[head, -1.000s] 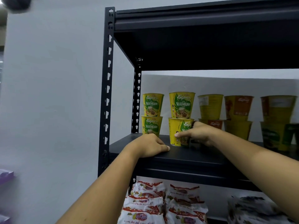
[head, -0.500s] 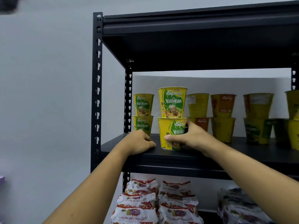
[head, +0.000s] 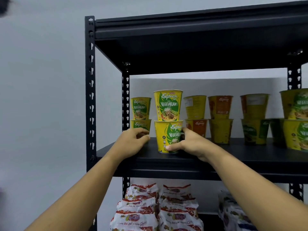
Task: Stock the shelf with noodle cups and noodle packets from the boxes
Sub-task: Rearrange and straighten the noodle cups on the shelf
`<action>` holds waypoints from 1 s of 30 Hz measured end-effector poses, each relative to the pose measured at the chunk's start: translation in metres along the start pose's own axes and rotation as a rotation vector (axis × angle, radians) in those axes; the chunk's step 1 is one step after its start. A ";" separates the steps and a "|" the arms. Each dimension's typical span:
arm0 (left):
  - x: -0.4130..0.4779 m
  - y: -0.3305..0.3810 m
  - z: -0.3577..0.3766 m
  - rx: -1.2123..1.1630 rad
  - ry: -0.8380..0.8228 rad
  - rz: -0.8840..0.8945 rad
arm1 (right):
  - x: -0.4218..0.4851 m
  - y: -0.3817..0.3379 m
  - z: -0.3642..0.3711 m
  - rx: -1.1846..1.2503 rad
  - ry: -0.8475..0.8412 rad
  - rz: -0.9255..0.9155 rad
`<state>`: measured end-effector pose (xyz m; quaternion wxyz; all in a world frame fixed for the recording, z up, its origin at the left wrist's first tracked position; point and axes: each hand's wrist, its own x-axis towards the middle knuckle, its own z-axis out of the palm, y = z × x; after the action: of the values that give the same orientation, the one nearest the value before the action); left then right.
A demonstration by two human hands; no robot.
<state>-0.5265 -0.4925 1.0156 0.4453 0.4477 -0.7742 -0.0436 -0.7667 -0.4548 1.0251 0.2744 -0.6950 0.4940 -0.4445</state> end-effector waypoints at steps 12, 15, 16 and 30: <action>0.003 0.000 0.004 0.062 -0.123 0.013 | 0.000 0.002 -0.002 0.036 0.020 0.020; 0.003 0.001 0.004 0.170 -0.239 0.032 | 0.001 0.002 0.001 -0.017 0.035 0.015; 0.003 0.002 0.003 0.214 -0.274 0.037 | 0.001 0.001 0.002 -0.021 0.031 0.015; 0.001 0.009 0.003 0.242 -0.305 0.021 | -0.003 -0.001 0.000 0.028 -0.002 -0.013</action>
<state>-0.5347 -0.4890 1.0180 0.2662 0.4782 -0.8368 -0.0129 -0.7666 -0.4518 1.0246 0.2819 -0.6946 0.4829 -0.4526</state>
